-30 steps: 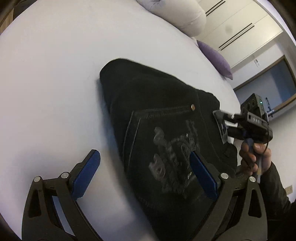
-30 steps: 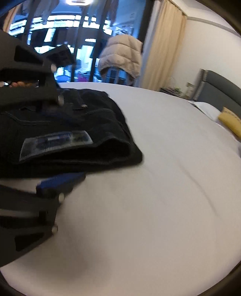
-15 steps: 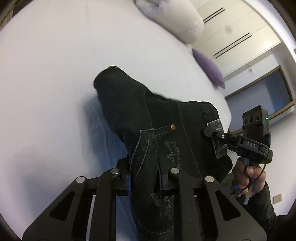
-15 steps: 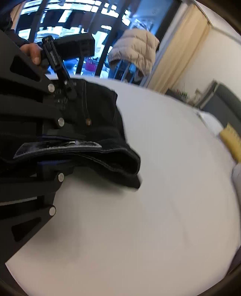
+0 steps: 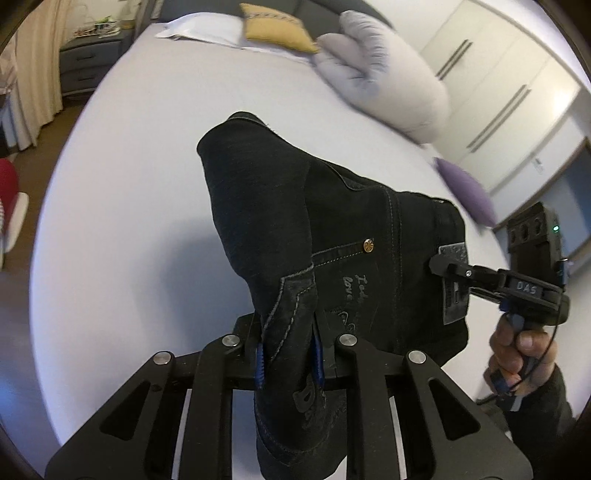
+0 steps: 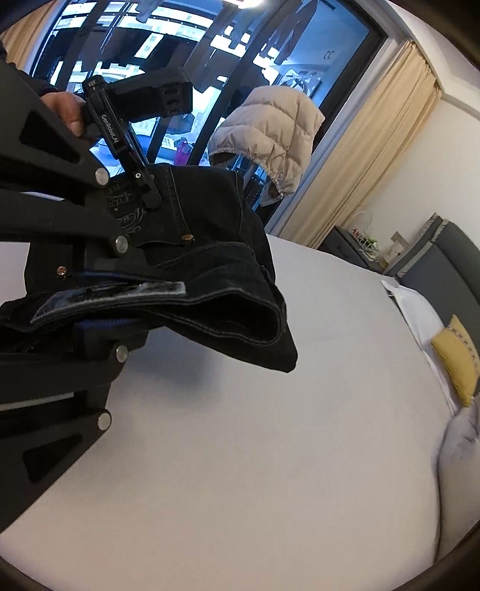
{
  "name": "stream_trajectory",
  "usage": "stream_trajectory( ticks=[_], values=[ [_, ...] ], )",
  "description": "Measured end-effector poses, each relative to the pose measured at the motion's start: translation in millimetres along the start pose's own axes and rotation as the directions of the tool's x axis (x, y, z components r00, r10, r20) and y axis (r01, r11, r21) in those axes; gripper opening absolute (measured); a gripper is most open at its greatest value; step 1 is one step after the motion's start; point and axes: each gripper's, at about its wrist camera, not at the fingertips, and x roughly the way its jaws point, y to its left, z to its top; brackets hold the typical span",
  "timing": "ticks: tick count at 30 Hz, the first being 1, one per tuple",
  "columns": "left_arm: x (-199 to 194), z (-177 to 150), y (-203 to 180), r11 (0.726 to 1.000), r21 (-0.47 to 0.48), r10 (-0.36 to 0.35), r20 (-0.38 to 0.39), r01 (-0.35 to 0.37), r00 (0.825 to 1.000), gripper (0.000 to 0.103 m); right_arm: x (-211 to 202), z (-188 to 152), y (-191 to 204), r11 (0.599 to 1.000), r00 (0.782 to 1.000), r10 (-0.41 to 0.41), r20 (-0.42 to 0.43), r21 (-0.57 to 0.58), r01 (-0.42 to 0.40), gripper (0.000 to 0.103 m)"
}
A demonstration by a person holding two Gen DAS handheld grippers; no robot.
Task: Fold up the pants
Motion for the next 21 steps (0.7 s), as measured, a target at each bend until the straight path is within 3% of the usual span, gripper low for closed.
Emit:
stream_trajectory(
  ticks=[5,7,9,11,15,18,20,21],
  values=[
    [18,21,64,0.998,-0.029,0.051,-0.036,-0.052,0.998,0.017,65,25,-4,0.999,0.998,-0.037,-0.052,0.004,0.037,0.018],
    [46,23,75,0.997,-0.037,0.063,-0.067,-0.066,0.996,0.019,85,25,-22,0.997,0.996,-0.055,-0.072,0.058,0.059,0.019],
    [62,20,95,0.995,-0.050,0.083,-0.090,-0.087,0.992,0.026,102,17,-45,0.986,0.992,-0.095,-0.087,0.130,0.106,0.029],
    [72,15,110,0.991,-0.087,0.095,-0.086,-0.103,0.992,0.045,105,4,-61,0.980,0.992,-0.102,-0.076,0.163,0.113,0.033],
    [69,14,134,0.984,-0.154,0.080,-0.042,-0.085,0.996,0.056,95,-6,-71,0.975,0.999,-0.039,-0.036,0.216,0.046,0.043],
    [40,8,134,0.979,-0.143,0.150,0.001,-0.148,0.989,0.063,65,-4,-59,0.972,0.990,-0.139,0.021,0.192,0.133,0.053],
    [6,1,124,0.976,-0.112,0.195,0.092,-0.185,0.976,0.076,36,-5,-41,0.979,0.978,-0.179,0.106,0.119,0.167,0.056],
    [-15,-4,115,0.974,-0.090,0.221,0.146,-0.209,0.964,0.080,18,-8,-25,0.974,0.962,-0.222,0.159,0.072,0.213,0.059]
  ],
)
